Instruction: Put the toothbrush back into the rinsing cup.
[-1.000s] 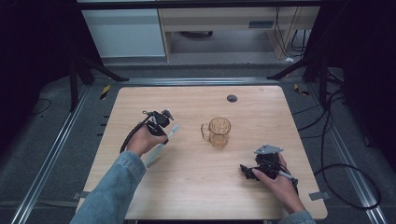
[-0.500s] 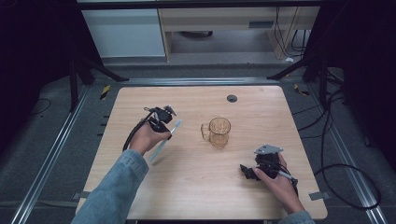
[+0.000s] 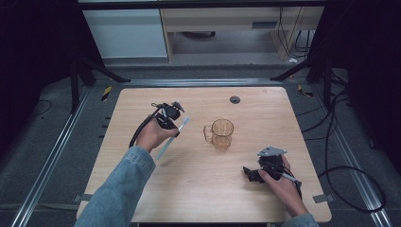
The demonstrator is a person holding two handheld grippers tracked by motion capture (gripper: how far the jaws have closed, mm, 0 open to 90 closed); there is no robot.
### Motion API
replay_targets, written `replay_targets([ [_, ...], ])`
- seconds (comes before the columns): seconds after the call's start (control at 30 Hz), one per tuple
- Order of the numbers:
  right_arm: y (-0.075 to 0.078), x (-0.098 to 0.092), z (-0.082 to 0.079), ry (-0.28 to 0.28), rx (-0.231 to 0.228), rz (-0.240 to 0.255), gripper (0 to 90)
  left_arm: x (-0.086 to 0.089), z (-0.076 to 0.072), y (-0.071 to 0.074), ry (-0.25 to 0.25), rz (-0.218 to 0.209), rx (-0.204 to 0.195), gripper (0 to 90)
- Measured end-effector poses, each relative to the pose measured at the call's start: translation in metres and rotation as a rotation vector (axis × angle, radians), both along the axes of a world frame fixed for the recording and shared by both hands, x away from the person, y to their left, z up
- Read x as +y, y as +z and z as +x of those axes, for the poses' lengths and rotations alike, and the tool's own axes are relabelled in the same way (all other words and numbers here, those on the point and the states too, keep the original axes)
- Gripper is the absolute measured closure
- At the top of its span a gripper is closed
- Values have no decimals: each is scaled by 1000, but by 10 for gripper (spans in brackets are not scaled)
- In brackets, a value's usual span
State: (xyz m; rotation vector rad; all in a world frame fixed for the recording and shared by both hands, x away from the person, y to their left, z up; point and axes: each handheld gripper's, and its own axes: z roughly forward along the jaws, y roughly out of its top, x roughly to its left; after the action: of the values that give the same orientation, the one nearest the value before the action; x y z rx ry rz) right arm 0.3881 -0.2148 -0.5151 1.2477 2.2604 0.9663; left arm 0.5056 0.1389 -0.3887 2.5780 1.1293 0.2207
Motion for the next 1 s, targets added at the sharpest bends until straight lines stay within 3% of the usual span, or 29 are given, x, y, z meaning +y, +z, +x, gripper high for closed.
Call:
replay_targets([
  [0.1, 0, 0, 0, 2, 0, 0, 7, -2, 0, 5, -2, -33, -5, 787],
  [0.13, 0, -1, 0, 6, 0, 1, 7, -3, 1, 12, 4, -90, -14, 787],
  [0.5, 0, -1, 0, 9, 1, 1, 7, -22, -3, 33, -24, -111, -66, 787],
  [0.57, 0, -1, 0, 9, 0, 0, 7, -27, -5, 36, -32, -124, -78, 787],
  [0.6, 0, -1, 0, 9, 1, 1, 7, -30, -6, 44, -24, -179, -102, 787],
  [0.63, 0, -1, 0, 10, 0, 1, 7, -31, -6, 47, -24, -200, -108, 787],
  [0.8, 0, -1, 0, 9, 1, 1, 7, -40, -7, 55, -43, -240, -132, 787],
  [1.0, 0, -1, -1, 9, 1, 0, 7, -47, -2, 57, -49, -251, -159, 787],
])
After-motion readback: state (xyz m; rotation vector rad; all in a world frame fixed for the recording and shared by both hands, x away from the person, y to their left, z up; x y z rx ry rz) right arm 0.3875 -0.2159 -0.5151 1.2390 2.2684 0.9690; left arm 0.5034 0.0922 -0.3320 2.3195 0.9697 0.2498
